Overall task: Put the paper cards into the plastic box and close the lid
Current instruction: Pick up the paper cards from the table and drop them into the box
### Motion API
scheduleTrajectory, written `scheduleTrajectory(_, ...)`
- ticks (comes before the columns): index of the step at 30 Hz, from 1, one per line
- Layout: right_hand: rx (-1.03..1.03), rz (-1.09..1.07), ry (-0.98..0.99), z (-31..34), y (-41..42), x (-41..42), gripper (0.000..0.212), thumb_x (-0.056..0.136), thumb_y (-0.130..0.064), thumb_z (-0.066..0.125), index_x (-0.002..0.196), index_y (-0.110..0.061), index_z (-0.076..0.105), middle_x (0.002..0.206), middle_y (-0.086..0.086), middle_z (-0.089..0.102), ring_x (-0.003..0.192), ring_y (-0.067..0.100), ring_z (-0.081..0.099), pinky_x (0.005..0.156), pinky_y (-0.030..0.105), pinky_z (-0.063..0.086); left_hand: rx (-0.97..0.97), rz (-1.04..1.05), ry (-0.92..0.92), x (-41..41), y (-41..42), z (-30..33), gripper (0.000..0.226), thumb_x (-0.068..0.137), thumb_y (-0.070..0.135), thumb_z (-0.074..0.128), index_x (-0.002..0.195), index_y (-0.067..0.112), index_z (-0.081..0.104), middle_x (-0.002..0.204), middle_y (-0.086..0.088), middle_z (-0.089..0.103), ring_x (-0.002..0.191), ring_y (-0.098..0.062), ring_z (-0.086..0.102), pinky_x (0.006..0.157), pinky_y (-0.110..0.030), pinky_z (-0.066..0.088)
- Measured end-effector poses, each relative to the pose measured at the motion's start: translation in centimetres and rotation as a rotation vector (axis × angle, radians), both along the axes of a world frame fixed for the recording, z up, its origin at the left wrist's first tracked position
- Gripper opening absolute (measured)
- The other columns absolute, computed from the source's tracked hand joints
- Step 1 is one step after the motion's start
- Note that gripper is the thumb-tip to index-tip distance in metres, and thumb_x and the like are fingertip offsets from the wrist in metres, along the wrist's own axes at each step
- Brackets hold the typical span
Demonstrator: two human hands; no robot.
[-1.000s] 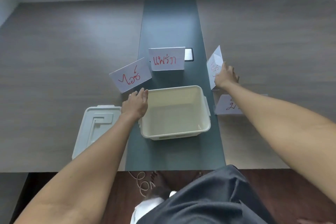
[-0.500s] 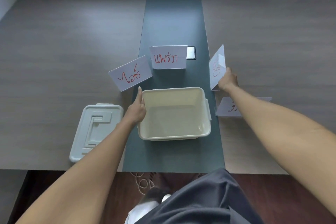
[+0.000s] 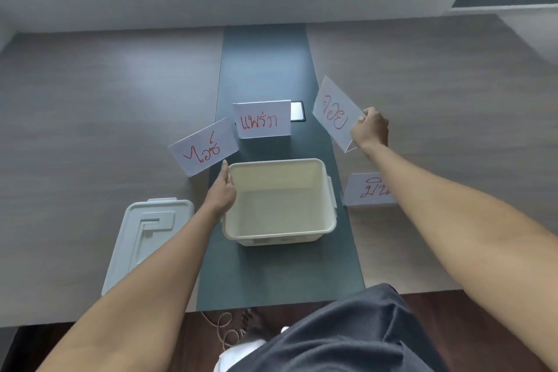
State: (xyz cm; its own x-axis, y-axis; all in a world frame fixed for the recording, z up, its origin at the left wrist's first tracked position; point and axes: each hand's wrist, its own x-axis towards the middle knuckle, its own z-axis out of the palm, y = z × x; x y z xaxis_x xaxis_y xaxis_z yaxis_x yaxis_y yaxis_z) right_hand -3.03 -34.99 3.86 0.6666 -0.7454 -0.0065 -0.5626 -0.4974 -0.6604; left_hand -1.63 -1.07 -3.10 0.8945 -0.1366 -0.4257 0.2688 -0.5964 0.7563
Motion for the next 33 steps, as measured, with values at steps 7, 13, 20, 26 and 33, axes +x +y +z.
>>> scheduleTrajectory(7, -0.019, 0.192, -0.200, 4.5, 0.4, -1.3, 0.025, 0.092, -0.013, 0.039, 0.097, -0.008, 0.063, 0.085, 0.010, 0.067, 0.076, 0.028, 0.059, 0.056, 0.027, 0.039, -0.109, 0.015, 0.066, -0.2, 0.1, 1.2, 0.056, 0.106, 0.029, 0.030, 0.159, 0.032, 0.009, 0.164, 0.001, 0.022, 0.151, -0.024, 0.023, 0.120, -0.039, 0.024)
scheduleTrajectory(13, 0.152, 0.453, -0.215, 6.0, 1.7, -2.7, 0.022, 0.091, -0.011, 0.047, 0.098, -0.011, 0.068, 0.092, 0.008, 0.076, 0.087, 0.026, 0.074, 0.081, 0.041, 0.061, -0.277, 0.058, 0.210, 0.2, 1.6, 0.7, 0.067, 0.100, 0.050, 0.042, 0.157, 0.037, 0.009, 0.162, 0.002, 0.029, 0.144, -0.024, 0.037, 0.112, -0.046, 0.039)
scheduleTrajectory(20, 0.439, 0.741, -0.035, 6.4, 3.4, -3.5, 0.020, 0.097, 0.001, 0.050, 0.108, 0.001, 0.066, 0.100, 0.017, 0.074, 0.093, 0.032, 0.074, 0.085, 0.039, 0.061, -0.417, -0.035, 0.325, -0.4, 2.2, 2.0, 0.038, 0.104, 0.045, 0.034, 0.136, 0.034, 0.052, 0.127, -0.001, 0.067, 0.106, -0.022, 0.066, 0.073, -0.036, 0.057)
scheduleTrajectory(26, 0.513, 0.881, 0.184, 5.8, 3.8, -4.9, 0.022, 0.099, -0.005, 0.055, 0.117, 0.001, 0.065, 0.110, 0.019, 0.073, 0.098, 0.033, 0.073, 0.088, 0.039, 0.060, -0.413, 0.030, 0.365, -0.2, 2.5, 1.6, 0.039, 0.104, 0.040, 0.038, 0.134, 0.023, 0.057, 0.119, -0.006, 0.070, 0.110, -0.026, 0.067, 0.084, -0.043, 0.056)
scheduleTrajectory(33, 0.570, 0.973, 0.389, 2.8, 5.2, -5.7, 0.024, 0.096, -0.012, 0.062, 0.118, -0.006, 0.069, 0.110, 0.011, 0.075, 0.099, 0.025, 0.074, 0.090, 0.038, 0.059, -0.456, 0.062, 0.369, -0.3, 2.3, 1.4, 0.032, 0.106, 0.033, 0.036, 0.127, 0.022, 0.057, 0.104, -0.004, 0.069, 0.094, -0.022, 0.066, 0.092, -0.046, 0.053)
